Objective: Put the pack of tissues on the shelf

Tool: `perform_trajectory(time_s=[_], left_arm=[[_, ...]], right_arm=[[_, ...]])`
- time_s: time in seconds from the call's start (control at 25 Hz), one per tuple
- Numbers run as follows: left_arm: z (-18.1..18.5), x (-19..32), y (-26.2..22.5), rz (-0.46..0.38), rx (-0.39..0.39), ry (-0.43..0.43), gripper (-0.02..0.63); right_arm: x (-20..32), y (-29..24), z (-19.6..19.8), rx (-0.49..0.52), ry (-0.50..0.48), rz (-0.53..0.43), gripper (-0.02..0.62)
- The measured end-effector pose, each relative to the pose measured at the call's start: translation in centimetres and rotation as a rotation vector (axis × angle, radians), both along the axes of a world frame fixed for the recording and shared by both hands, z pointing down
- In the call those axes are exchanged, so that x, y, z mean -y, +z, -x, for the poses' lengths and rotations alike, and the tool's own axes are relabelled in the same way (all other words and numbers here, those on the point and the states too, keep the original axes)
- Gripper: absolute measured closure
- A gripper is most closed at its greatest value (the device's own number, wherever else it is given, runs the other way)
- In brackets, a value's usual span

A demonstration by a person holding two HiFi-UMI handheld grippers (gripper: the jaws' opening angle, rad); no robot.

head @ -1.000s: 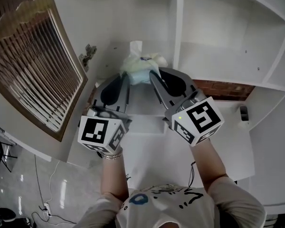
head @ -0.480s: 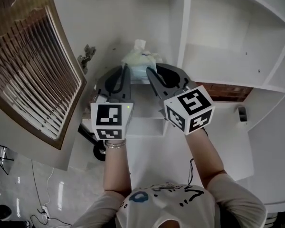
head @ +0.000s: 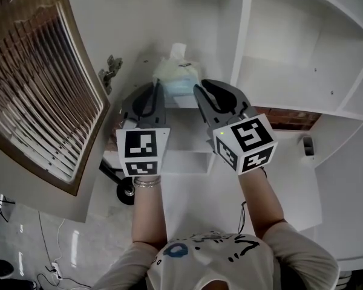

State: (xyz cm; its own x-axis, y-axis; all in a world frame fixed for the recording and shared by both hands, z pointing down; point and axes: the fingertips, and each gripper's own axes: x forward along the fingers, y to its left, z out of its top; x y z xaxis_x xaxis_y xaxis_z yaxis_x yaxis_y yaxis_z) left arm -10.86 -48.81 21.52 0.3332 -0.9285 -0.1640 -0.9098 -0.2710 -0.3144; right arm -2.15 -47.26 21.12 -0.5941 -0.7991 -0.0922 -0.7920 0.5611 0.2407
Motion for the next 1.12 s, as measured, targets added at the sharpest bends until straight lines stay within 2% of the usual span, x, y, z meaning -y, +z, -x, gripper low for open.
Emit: perform_trajectory(time_s=[0.12, 0.36, 0.4, 0.48, 0.6, 0.68, 0.88, 0.96, 1.12], left_arm=[[-0.1, 0.4, 0.1, 0.008, 0.004, 0.013, 0.584], [-0.1, 0.8, 0.3, 0.065, -0.063, 0.124, 0.581], [-0.1, 0.8, 0.2, 0.066, -0.076, 0.131, 0.569], [-0.2, 0.8, 0.2, 0.067, -0.096, 0.137, 0.459], [-0.3, 1.1, 0.6, 0.064, -0.077, 0.100, 0.436], [-0.1, 1.4, 0.6, 0.054, -0.049, 0.060, 0.403], [0.4, 1.8, 0.4, 0.033, 0.037, -0.028, 0.371], [0.2, 1.8, 0.4, 0.032, 0.045, -0.019, 0.370], [0.1, 1.2, 0.7, 0.033, 0.008, 0.016, 0.370]], right_arm=[[0.8, 0.5, 0.5, 0.000, -0.005, 0.035, 0.550], [1.7, 0.7, 0.5, 0.000, 0.042, 0.083, 0.561], [1.8, 0.7, 0.6, -0.004, 0.058, 0.087, 0.561], [2.0, 0.8, 0.6, 0.003, 0.082, 0.098, 0.561], [2.2, 0.8, 0.6, 0.025, 0.115, 0.097, 0.560], [2.2, 0.9, 0.7, 0.022, 0.136, 0.092, 0.558], [2.3, 0.8, 0.8, 0.032, 0.146, 0.090, 0.558], [2.4, 0.8, 0.8, 0.036, 0.145, 0.092, 0.558], [2.4, 0.8, 0.5, 0.042, 0.151, 0.091, 0.558]])
